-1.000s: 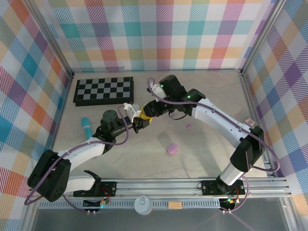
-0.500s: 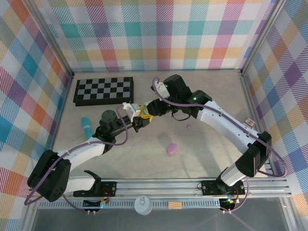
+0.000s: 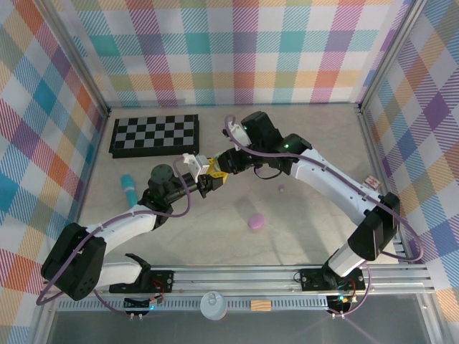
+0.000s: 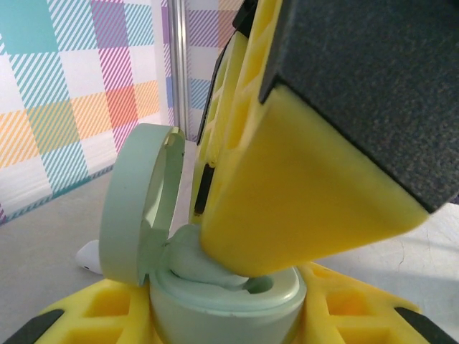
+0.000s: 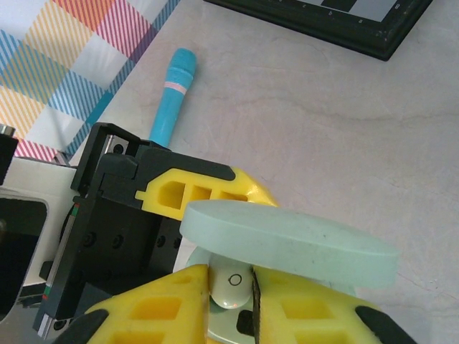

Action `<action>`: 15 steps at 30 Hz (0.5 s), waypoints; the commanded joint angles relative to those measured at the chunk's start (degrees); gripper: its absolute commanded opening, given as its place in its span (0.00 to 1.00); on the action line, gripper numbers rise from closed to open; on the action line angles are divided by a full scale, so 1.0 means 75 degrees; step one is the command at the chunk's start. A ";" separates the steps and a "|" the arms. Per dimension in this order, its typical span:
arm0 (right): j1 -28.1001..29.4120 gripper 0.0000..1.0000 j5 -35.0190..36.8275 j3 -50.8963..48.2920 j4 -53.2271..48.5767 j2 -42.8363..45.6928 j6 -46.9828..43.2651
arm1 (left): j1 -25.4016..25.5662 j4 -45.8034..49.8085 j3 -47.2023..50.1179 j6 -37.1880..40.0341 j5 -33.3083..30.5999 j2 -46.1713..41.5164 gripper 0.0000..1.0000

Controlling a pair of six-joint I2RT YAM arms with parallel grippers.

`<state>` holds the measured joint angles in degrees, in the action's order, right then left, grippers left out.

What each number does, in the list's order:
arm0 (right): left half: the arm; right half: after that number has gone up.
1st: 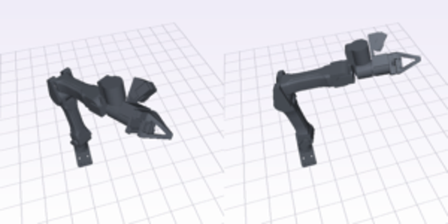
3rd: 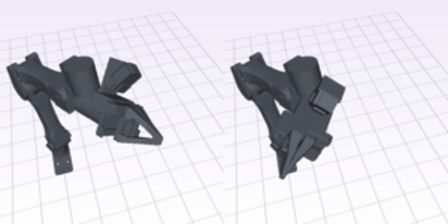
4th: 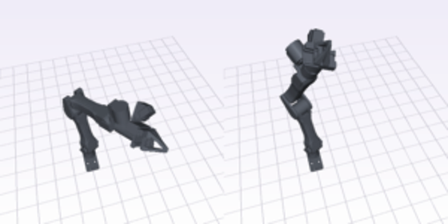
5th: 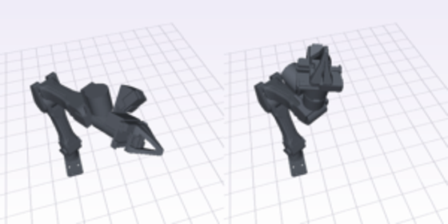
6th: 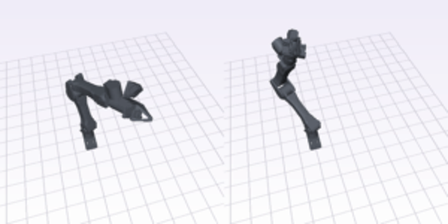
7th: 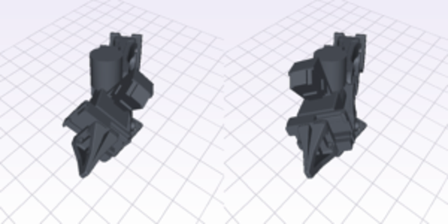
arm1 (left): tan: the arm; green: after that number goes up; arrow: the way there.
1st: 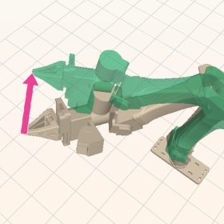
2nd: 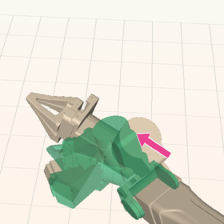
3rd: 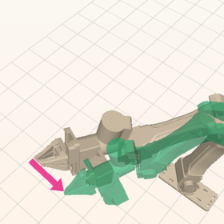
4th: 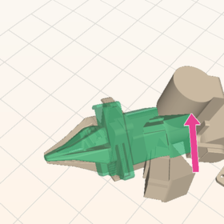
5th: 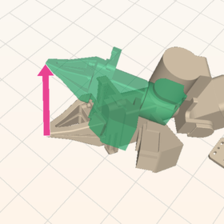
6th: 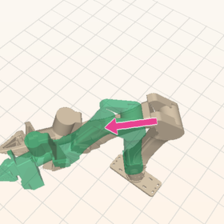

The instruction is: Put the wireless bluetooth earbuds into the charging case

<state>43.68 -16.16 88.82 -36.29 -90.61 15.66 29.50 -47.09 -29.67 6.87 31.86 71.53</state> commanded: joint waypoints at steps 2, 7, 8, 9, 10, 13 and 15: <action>0.0000 0.20 -0.0341 0.0029 0.0199 -0.0138 0.0174 | 0.0087 -0.0565 0.0019 0.0002 0.0261 -0.0030 0.31; 0.0000 0.24 -0.0215 -0.0027 0.0094 0.0039 0.0398 | 0.0087 -0.0571 0.0101 0.0102 0.0165 -0.0069 0.31; -0.0002 0.31 -0.0182 -0.0049 0.0088 0.0090 0.0439 | 0.0087 -0.0585 0.0111 0.0104 0.0159 -0.0067 0.31; -0.0003 0.35 -0.0086 -0.0069 0.0104 0.0152 0.0498 | 0.0087 -0.0629 0.0122 0.0115 0.0129 -0.0047 0.31; 0.0000 0.35 -0.0012 -0.0119 0.0123 0.0219 0.0525 | 0.0087 -0.0678 0.0124 0.0115 0.0113 -0.0041 0.31; 0.0000 0.33 0.0179 -0.0237 0.0169 0.0394 0.0552 | 0.0086 -0.0752 0.0124 0.0144 0.0120 0.0001 0.31; 0.0000 0.33 0.0221 -0.0237 0.0163 0.0460 0.0529 | 0.0087 -0.0775 0.0118 0.0176 0.0115 0.0021 0.31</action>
<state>43.53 -15.81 87.70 -35.55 -89.19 18.92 29.52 -48.62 -29.21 7.16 32.01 71.53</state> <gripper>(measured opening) 0.330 0.362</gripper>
